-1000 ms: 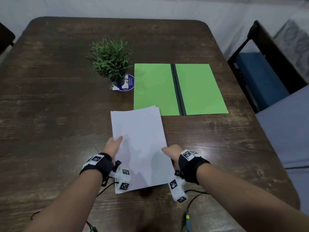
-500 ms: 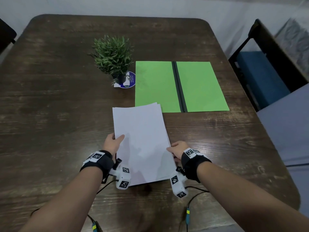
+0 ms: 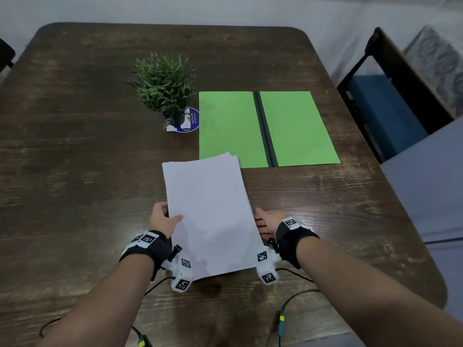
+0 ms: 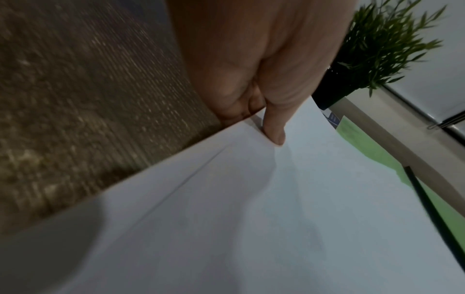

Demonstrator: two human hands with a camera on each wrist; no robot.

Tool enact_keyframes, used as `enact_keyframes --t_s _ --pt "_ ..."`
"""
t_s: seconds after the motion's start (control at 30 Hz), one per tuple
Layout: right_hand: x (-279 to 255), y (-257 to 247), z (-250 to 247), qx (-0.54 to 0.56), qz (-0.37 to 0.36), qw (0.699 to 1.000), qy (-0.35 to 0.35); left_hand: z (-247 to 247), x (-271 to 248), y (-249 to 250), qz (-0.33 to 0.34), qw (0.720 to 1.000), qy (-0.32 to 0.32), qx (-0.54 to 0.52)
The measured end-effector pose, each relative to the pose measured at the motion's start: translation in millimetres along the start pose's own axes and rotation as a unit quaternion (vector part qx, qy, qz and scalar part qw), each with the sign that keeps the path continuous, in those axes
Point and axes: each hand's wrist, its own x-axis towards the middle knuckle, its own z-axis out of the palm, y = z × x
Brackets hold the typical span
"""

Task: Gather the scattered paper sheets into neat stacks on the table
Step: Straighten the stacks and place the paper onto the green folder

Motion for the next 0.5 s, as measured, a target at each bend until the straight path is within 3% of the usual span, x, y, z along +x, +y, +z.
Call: enact_keyframes --t_s 0.2,0.5 --pt "7.1 3.4 -3.5 -0.009 0.001 1.0 -0.009 -9.8 11.0 -9.8 0.014 0.999 -0.039 -0.032" --pt "6.4 1.6 4.3 -0.034 -0.042 0.998 0.014 -8.6 15.5 -12.6 -0.001 0.998 -0.04 -0.053"
